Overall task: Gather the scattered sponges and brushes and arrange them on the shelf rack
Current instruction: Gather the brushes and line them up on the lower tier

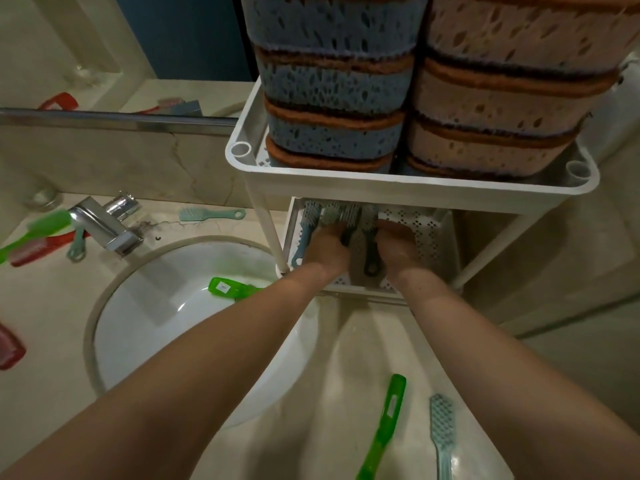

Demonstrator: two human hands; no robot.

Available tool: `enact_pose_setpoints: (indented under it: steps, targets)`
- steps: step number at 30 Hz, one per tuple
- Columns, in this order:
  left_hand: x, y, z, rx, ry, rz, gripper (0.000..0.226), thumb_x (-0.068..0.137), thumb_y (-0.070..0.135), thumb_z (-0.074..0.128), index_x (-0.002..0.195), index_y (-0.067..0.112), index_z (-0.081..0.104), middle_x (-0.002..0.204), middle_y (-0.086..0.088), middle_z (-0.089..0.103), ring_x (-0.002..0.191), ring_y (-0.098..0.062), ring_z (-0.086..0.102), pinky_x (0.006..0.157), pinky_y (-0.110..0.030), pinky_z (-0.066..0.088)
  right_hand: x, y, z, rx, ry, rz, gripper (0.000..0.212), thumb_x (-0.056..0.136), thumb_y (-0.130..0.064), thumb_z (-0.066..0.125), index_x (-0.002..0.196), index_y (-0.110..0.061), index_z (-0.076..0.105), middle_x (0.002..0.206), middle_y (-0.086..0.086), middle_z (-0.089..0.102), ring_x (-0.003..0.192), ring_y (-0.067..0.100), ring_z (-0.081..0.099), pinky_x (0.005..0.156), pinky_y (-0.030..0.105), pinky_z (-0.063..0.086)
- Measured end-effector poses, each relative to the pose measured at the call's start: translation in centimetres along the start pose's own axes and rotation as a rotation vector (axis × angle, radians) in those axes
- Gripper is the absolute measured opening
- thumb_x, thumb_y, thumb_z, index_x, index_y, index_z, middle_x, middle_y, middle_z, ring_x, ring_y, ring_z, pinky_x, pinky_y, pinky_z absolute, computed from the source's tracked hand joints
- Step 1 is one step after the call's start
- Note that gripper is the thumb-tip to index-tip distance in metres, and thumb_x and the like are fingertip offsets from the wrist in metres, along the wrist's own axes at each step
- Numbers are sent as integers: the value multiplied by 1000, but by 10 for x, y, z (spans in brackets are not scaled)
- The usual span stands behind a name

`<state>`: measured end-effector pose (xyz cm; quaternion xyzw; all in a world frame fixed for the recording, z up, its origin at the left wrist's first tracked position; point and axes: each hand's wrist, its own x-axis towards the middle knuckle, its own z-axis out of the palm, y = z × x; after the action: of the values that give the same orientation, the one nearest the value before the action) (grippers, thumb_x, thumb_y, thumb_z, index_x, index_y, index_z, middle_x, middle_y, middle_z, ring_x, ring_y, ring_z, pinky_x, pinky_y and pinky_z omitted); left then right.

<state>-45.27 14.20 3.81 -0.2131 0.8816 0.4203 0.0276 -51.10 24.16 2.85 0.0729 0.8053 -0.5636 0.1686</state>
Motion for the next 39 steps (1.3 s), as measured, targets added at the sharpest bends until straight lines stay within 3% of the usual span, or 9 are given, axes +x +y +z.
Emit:
enact_pose_setpoints:
  steps: [2, 4, 10, 17, 24, 26, 31, 36, 39]
  targets:
    - [-3, -4, 4, 67, -13, 41, 35, 97, 15, 42, 127, 19, 59, 125, -11, 63, 112, -32, 57, 90, -32, 46, 0, -1, 1, -72, 28, -77, 27, 98, -9, 43, 112, 1, 65, 125, 17, 62, 118, 32, 56, 106, 41, 40]
    - [-6, -6, 7, 158, -79, 49, 34, 98, 21, 39, 125, 23, 60, 120, -9, 65, 107, -30, 60, 88, -33, 50, -1, -2, 0, -62, 24, -111, 33, 98, -7, 42, 124, -2, 62, 134, 13, 58, 125, 28, 52, 110, 38, 37]
    - [-13, -7, 8, 318, -140, 74, 39, 91, 11, 47, 127, 22, 58, 123, -5, 62, 107, -27, 59, 81, -31, 50, 0, -4, 4, -6, -144, -32, 31, 101, -14, 38, 108, -1, 65, 110, 15, 66, 94, 25, 61, 82, 30, 48]
    - [-15, -12, 4, 303, -131, 63, 40, 91, 8, 45, 127, 19, 58, 126, -7, 61, 110, -27, 58, 87, -33, 51, 0, -9, 11, 10, -193, 15, 35, 102, -20, 38, 114, 5, 60, 115, 17, 64, 109, 32, 59, 100, 42, 46]
    - [-17, -23, -1, 249, -188, 75, 46, 91, 6, 42, 135, 19, 50, 137, -9, 53, 118, -30, 53, 87, -33, 50, -5, -3, 5, 43, -139, -92, 23, 100, -18, 43, 95, -20, 65, 105, 0, 66, 95, 17, 60, 89, 29, 48]
    - [-16, -25, -1, 272, -231, 92, 51, 89, 5, 43, 138, 19, 46, 140, -9, 49, 120, -30, 51, 84, -31, 48, -8, 1, 3, 29, -145, -79, 25, 100, -17, 42, 100, -17, 67, 104, -1, 64, 92, 15, 57, 86, 25, 45]
    - [-15, -25, -1, 269, -321, 64, 71, 89, 4, 45, 152, 26, 20, 156, -8, 27, 138, -29, 35, 106, -35, 40, -19, 2, 3, -19, -77, 11, 31, 98, -15, 42, 120, -9, 63, 130, 9, 60, 117, 27, 55, 105, 38, 43]
    - [-33, -27, -7, 69, -163, 47, 71, 87, 3, 43, 150, 32, 25, 148, -6, 41, 126, -29, 48, 87, -25, 43, -40, -1, 3, 111, -31, -40, 23, 93, -5, 48, 93, -20, 65, 115, 10, 67, 102, 25, 60, 99, 39, 48]
    - [-54, -32, -15, -139, -24, 12, 64, 86, -2, 41, 145, 24, 40, 140, -2, 52, 127, -23, 50, 101, -26, 41, -62, 1, 8, 208, -30, -73, 25, 89, 3, 51, 89, -19, 63, 101, 10, 68, 90, 27, 62, 86, 40, 51]
